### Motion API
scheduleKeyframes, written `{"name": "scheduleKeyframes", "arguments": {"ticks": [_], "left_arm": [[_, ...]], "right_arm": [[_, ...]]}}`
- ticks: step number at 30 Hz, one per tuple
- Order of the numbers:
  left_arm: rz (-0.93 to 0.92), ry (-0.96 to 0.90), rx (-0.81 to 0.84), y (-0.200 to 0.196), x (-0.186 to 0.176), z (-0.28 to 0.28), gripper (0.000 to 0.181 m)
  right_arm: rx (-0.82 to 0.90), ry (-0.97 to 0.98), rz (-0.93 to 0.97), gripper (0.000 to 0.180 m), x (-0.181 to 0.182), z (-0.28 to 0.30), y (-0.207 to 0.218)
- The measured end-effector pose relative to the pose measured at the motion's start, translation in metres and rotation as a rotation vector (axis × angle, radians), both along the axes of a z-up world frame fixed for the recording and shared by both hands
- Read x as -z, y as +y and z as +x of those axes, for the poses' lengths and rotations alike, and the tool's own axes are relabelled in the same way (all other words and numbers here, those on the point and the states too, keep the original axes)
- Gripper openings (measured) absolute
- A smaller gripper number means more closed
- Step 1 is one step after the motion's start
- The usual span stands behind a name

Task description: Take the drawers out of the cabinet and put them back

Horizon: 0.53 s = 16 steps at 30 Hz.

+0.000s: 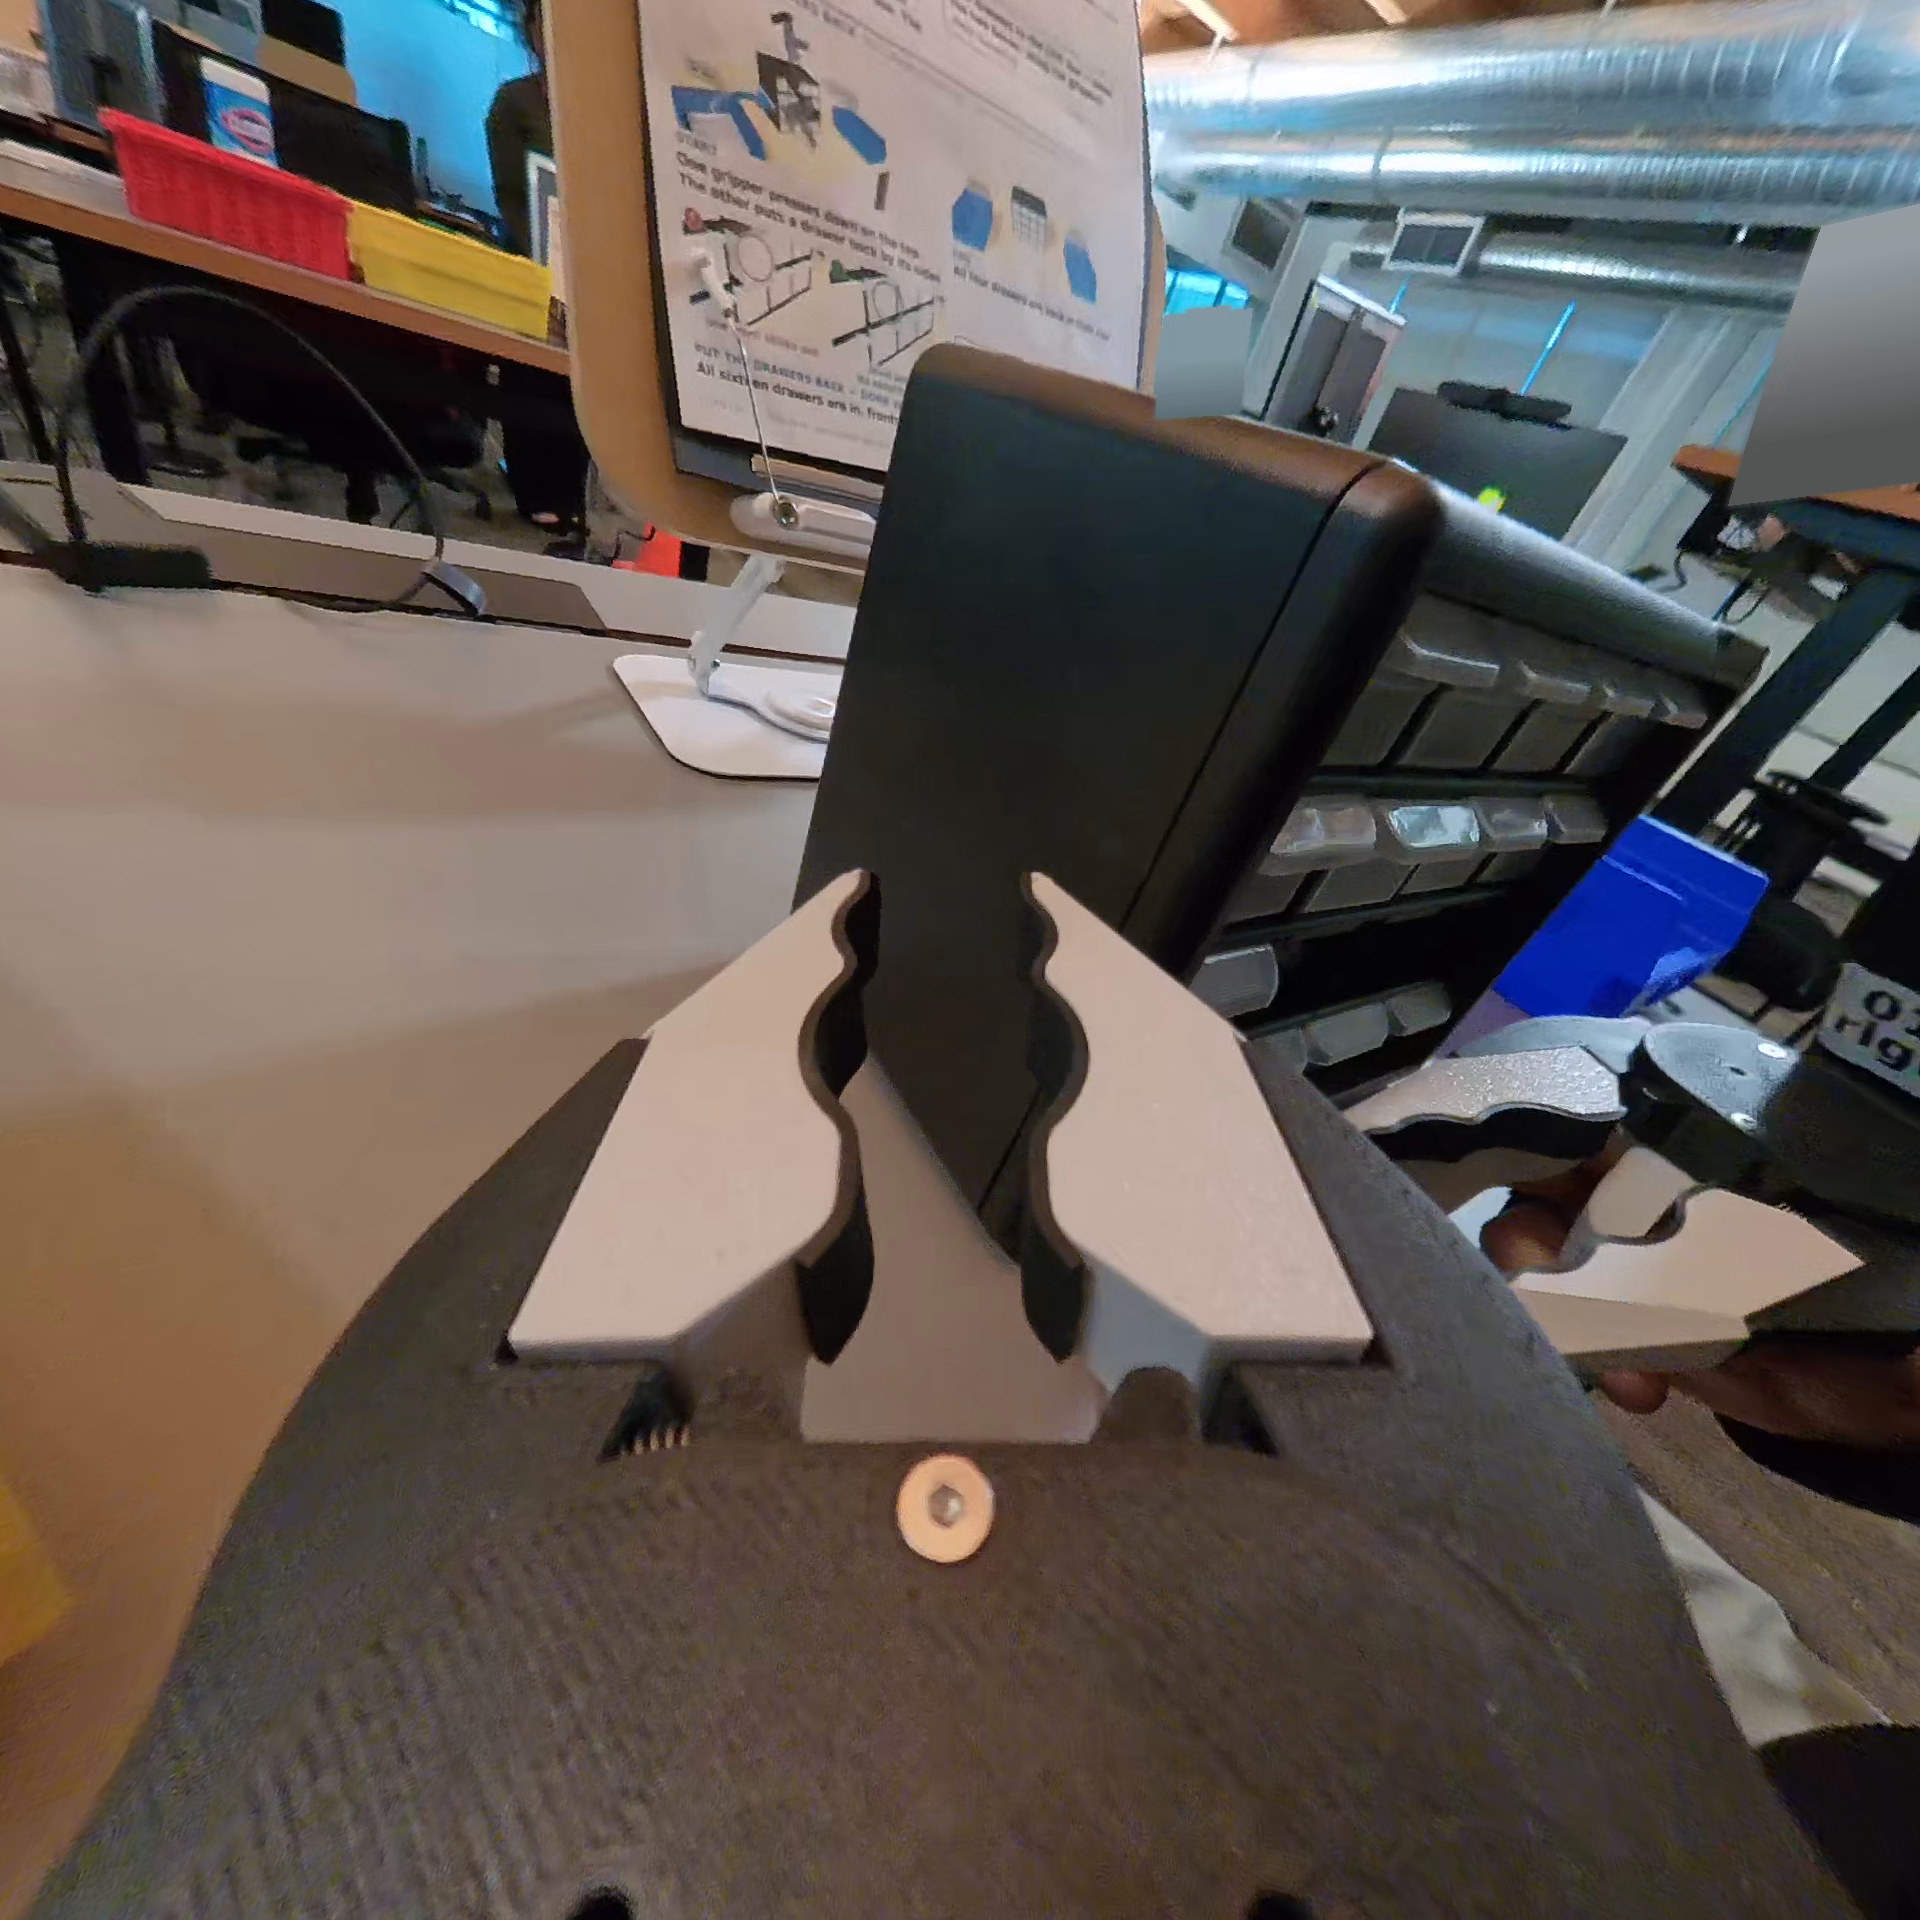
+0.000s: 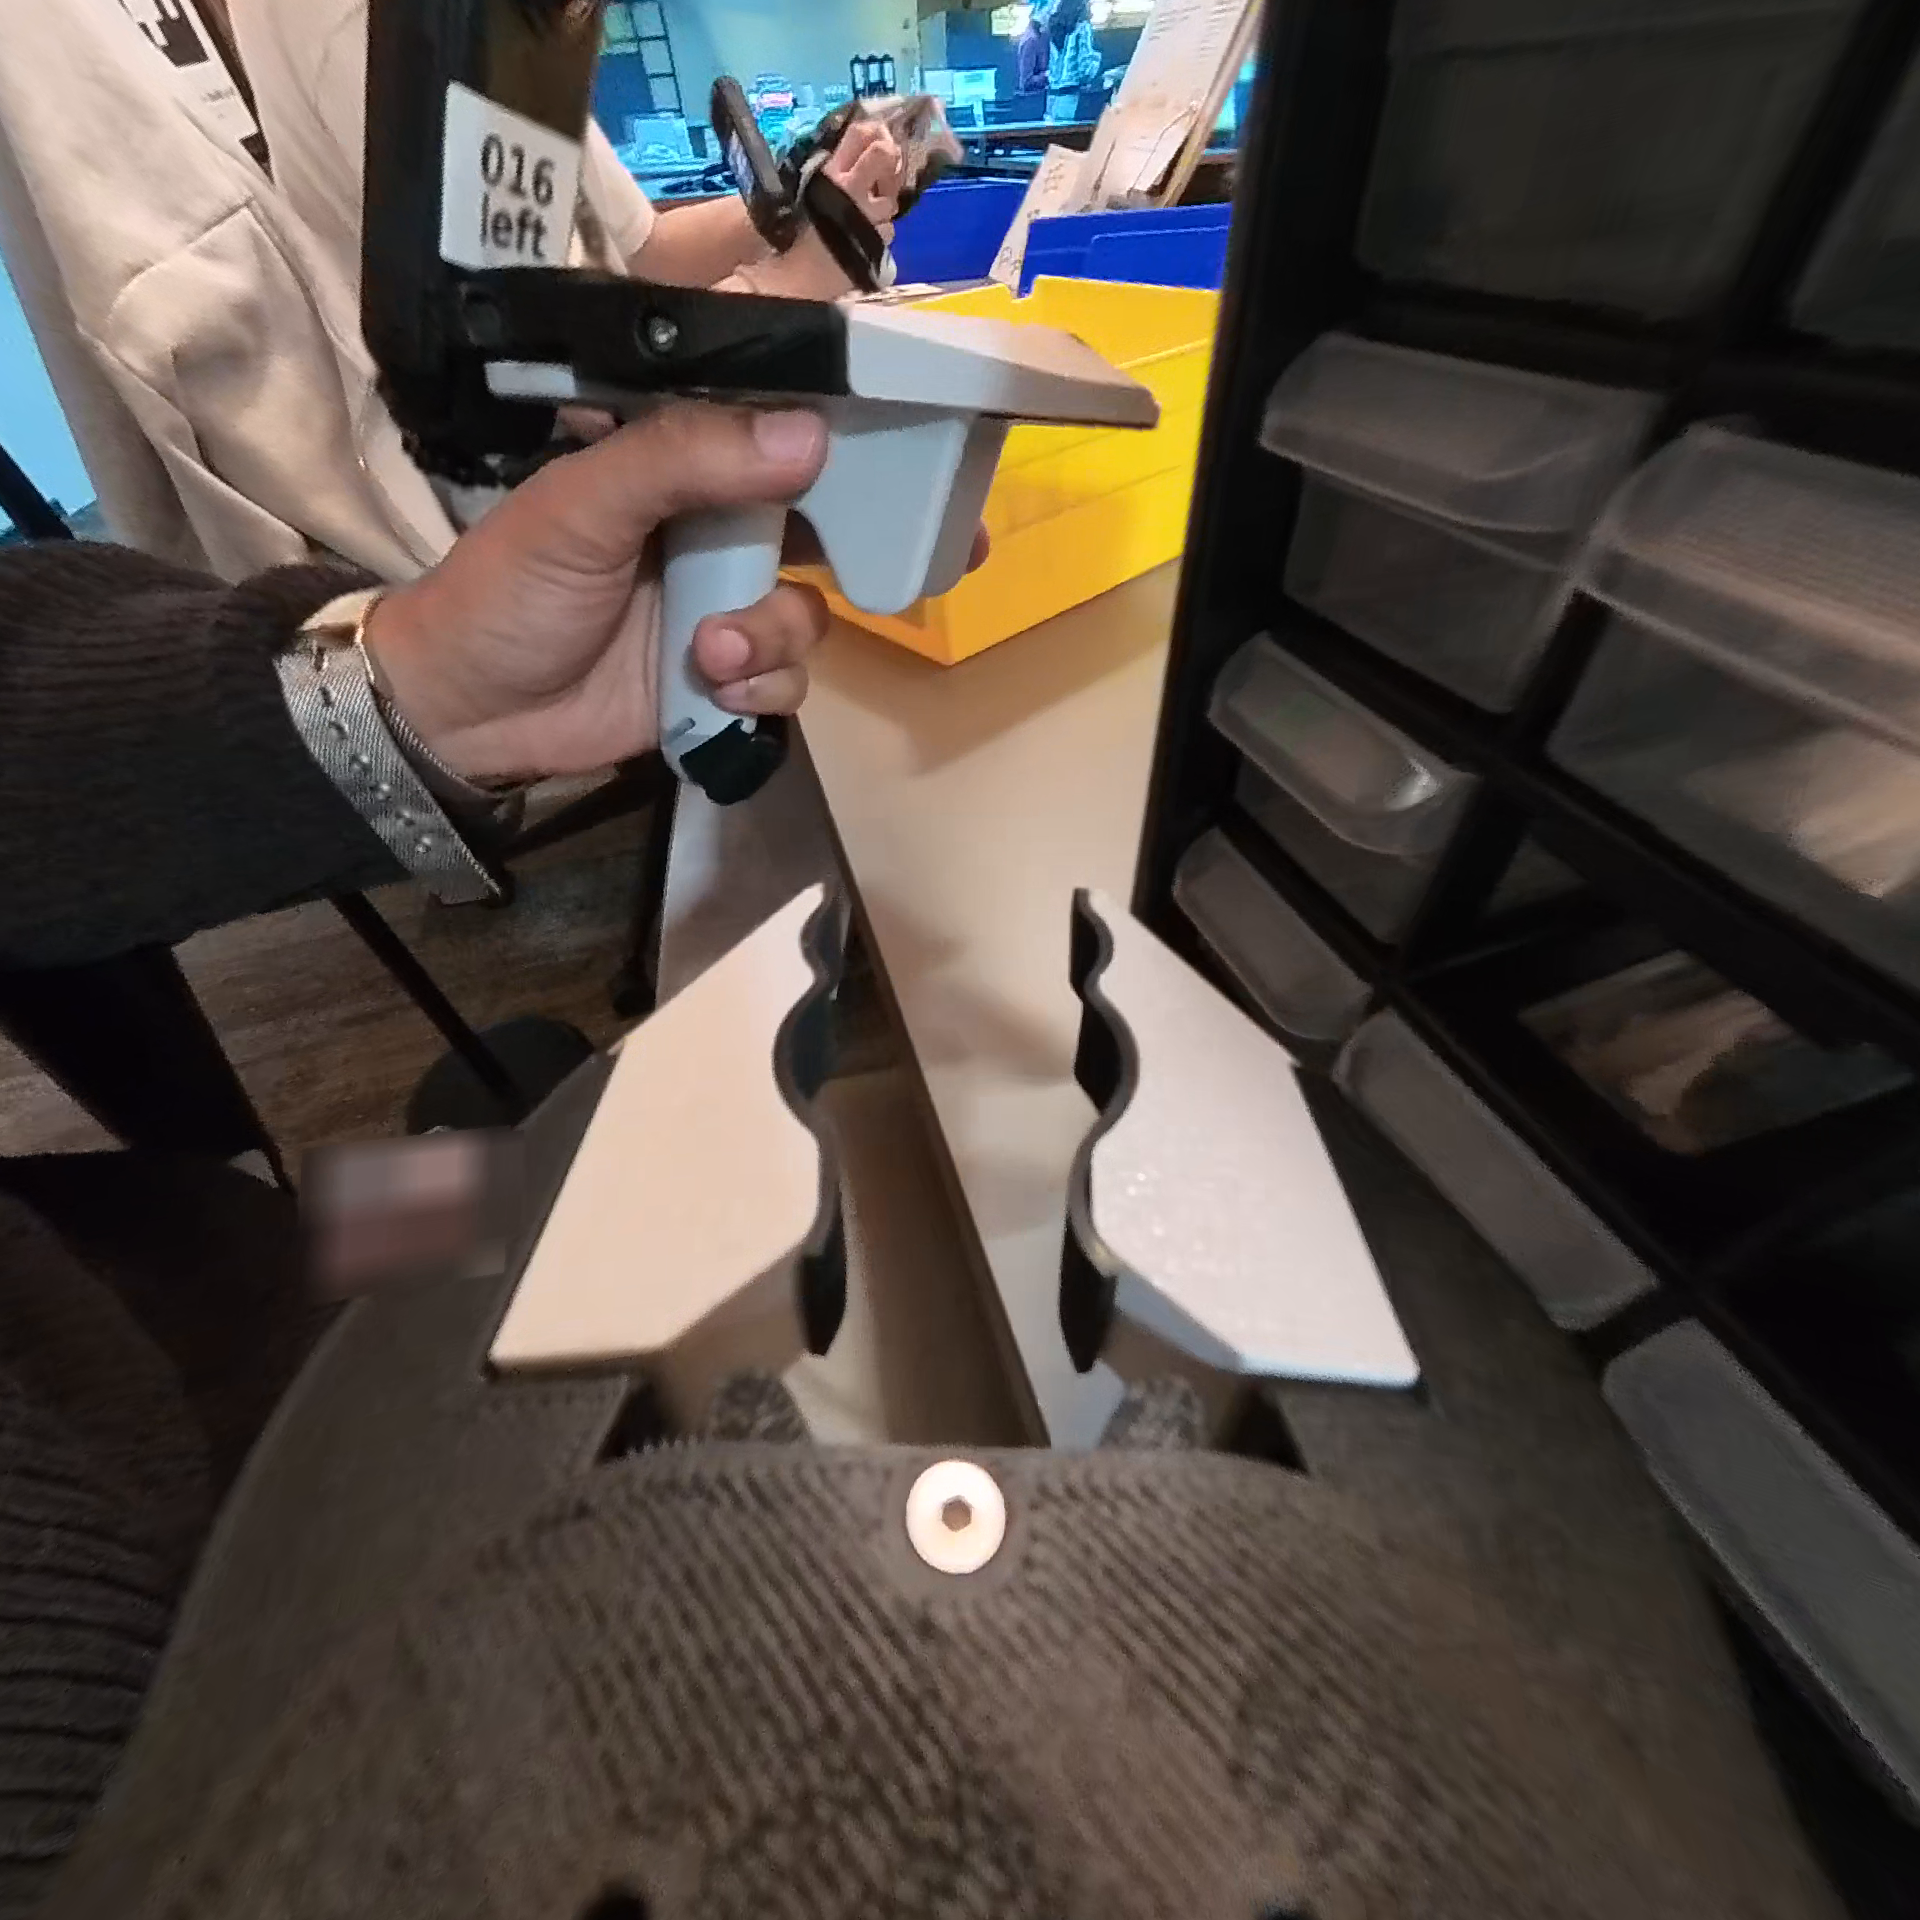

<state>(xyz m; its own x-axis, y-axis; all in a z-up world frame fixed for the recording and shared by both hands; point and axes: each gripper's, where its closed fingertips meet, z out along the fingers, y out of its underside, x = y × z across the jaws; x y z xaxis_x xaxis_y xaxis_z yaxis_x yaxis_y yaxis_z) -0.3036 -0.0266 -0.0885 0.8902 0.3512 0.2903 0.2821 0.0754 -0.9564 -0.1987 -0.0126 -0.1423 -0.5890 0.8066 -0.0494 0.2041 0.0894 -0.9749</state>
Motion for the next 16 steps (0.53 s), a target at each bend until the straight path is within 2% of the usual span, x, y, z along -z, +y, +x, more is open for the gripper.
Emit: {"name": "scheduleKeyframes", "arguments": {"ticks": [4, 7, 10, 14, 16], "left_arm": [[-0.029, 0.063, -0.062, -0.016, -0.022, -0.011, 0.028], [-0.08, 0.094, -0.169, -0.049, -0.041, -0.035, 0.018], [-0.244, 0.013, -0.193, -0.078, -0.026, -0.057, 0.024], [-0.278, -0.04, -0.314, -0.119, -0.02, -0.094, 0.025], [-0.352, -0.06, -0.324, -0.132, -0.007, -0.109, 0.025]], "right_arm": [[-0.022, 0.004, 0.044, 0.043, 0.001, 0.007, -0.007], [-0.074, -0.021, 0.007, 0.044, -0.001, 0.021, -0.016], [-0.118, -0.054, -0.034, 0.045, 0.0, 0.036, -0.022], [-0.117, -0.121, -0.072, 0.046, 0.004, 0.055, -0.014], [-0.126, -0.155, -0.146, 0.047, -0.001, 0.07, -0.009]]}}
